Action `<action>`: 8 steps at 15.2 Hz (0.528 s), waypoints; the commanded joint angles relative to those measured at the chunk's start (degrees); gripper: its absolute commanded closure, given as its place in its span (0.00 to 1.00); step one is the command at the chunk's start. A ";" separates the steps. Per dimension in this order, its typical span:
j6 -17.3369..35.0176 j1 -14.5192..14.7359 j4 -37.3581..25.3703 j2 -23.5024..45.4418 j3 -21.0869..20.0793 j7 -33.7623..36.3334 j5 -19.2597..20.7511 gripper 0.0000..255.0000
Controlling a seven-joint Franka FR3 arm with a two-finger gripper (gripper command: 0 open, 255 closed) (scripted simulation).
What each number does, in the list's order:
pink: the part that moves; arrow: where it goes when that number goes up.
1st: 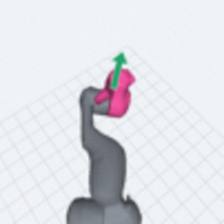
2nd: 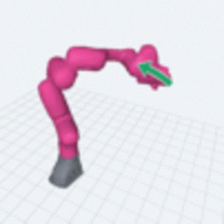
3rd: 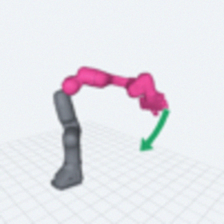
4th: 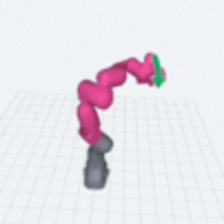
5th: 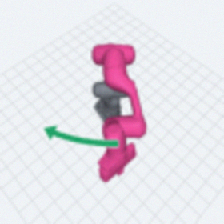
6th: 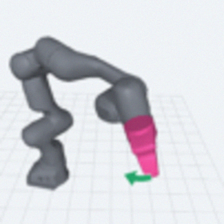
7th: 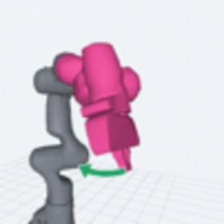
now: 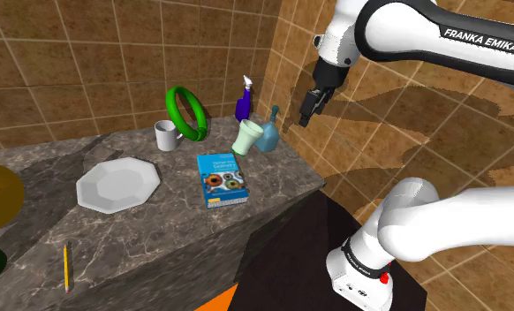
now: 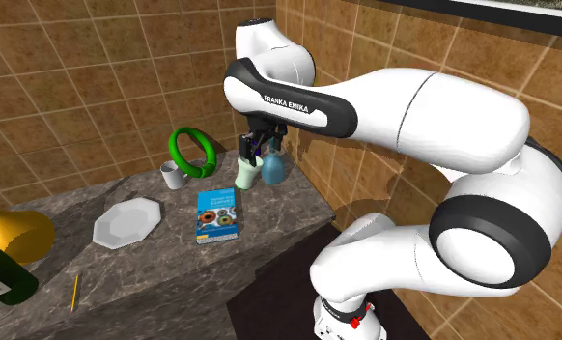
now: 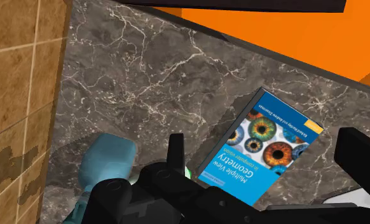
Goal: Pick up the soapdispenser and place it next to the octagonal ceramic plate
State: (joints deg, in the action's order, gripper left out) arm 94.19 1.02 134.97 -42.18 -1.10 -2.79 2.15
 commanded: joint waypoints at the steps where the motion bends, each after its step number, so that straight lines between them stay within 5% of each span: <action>1: 0.00 0.00 0.00 0.00 0.00 0.00 0.00 0.00; 8: 8.52 -2.61 -3.35 12.24 3.86 -3.01 3.37 0.00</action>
State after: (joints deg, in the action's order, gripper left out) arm 100.97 -1.24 131.96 -32.01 2.24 -5.46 5.08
